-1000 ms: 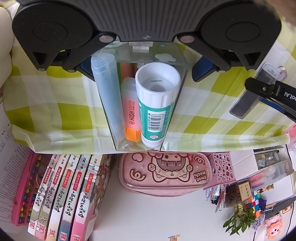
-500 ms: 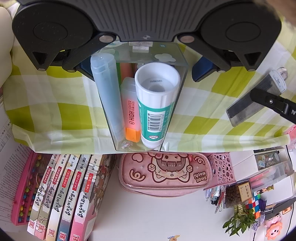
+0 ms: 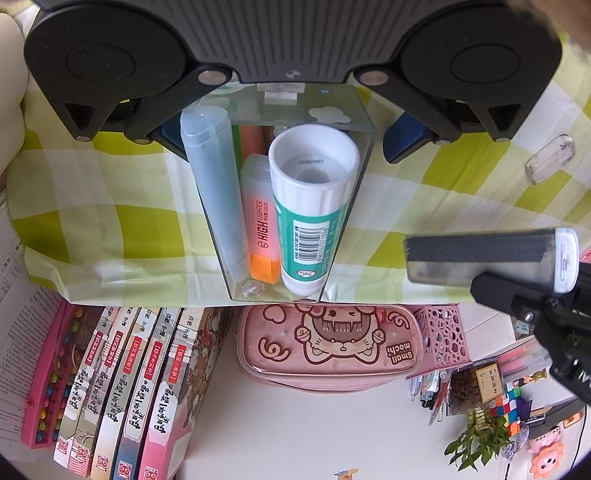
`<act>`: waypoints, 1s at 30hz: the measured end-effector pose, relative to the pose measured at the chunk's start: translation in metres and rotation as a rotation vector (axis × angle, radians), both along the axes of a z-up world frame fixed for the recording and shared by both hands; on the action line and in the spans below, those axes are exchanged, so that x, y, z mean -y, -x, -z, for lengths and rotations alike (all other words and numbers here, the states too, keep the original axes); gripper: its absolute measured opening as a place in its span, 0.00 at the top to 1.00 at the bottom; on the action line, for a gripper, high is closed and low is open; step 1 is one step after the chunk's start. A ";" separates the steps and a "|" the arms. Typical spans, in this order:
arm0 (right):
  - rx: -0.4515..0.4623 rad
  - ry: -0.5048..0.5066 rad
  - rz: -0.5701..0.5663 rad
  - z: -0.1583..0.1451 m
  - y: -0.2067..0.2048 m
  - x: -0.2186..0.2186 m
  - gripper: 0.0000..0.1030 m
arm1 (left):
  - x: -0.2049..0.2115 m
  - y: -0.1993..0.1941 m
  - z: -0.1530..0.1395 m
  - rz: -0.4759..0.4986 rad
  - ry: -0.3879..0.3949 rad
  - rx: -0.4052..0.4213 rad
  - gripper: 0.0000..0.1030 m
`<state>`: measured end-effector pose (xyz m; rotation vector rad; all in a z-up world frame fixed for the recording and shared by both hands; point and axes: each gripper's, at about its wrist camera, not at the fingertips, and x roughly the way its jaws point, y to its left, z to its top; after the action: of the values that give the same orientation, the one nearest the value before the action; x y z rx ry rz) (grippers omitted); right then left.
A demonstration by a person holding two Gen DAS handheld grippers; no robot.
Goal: Organize stationery
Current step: 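Lift the pencil-lead case with the left gripper over the clear box, then lower the pencil-lead case into the box and open the left gripper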
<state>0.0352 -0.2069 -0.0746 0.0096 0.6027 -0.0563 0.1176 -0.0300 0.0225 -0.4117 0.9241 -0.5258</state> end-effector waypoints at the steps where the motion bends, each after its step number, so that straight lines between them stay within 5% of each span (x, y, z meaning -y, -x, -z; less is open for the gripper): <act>1: 0.000 0.000 0.000 0.000 0.000 0.000 0.02 | 0.000 -0.001 -0.001 -0.008 0.028 -0.006 0.98; 6: 0.000 0.000 0.000 0.000 0.000 0.000 0.02 | 0.007 -0.009 -0.006 -0.058 0.153 -0.034 0.98; 11: 0.001 -0.002 -0.001 0.000 0.000 0.000 0.02 | 0.028 -0.017 -0.009 -0.050 0.192 -0.052 0.98; 22: 0.005 -0.010 -0.002 0.000 0.001 0.002 0.02 | 0.074 -0.037 -0.001 -0.058 0.068 -0.122 0.98; 30: 0.012 -0.029 -0.003 -0.002 0.002 0.006 0.02 | 0.089 -0.045 0.003 0.036 0.007 -0.182 0.96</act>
<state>0.0328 -0.2133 -0.0730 0.0370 0.5914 -0.0449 0.1622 -0.1194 0.0198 -0.4551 1.1063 -0.5309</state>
